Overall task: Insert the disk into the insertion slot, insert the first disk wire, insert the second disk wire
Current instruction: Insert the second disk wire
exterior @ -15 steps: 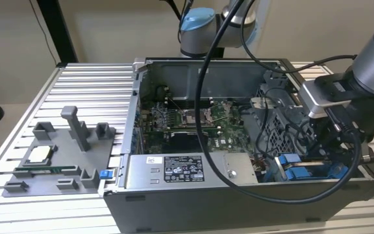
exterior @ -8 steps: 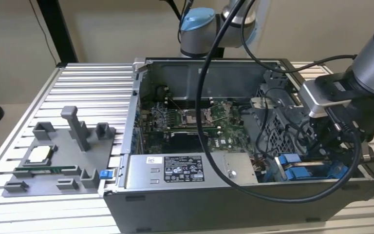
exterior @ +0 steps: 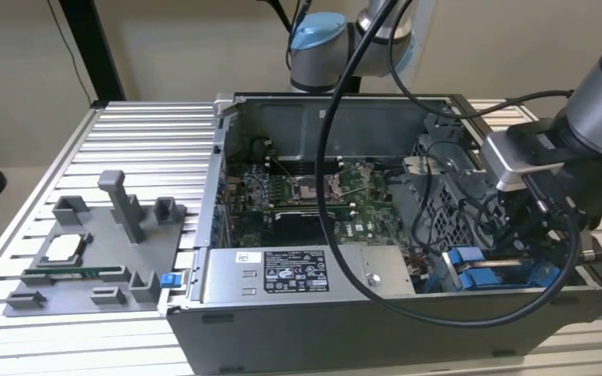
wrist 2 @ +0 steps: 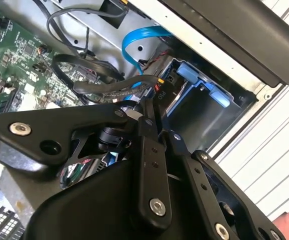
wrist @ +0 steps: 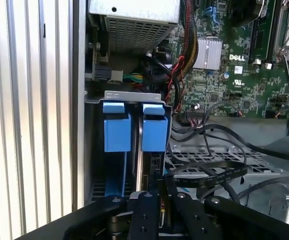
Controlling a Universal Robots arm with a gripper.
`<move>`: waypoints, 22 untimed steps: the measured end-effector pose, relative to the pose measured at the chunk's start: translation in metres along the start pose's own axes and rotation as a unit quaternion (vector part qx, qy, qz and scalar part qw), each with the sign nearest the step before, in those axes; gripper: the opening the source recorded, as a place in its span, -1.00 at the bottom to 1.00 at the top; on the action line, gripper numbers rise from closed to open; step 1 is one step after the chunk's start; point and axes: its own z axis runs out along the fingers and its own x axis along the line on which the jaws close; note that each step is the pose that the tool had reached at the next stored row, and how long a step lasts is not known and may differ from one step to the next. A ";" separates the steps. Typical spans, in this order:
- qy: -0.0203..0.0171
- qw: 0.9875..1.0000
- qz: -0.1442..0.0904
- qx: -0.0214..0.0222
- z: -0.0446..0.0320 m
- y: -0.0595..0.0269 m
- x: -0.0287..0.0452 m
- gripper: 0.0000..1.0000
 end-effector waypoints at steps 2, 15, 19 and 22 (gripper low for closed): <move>0.000 1.000 0.000 0.000 0.0010 0.0001 0.0002 -1.00; -0.001 1.000 0.000 0.000 -0.0012 -0.0002 -0.0002 1.00; 0.000 1.000 0.000 0.000 -0.0195 -0.0018 -0.0031 1.00; 0.000 1.000 0.000 0.000 -0.0315 -0.0029 -0.0051 1.00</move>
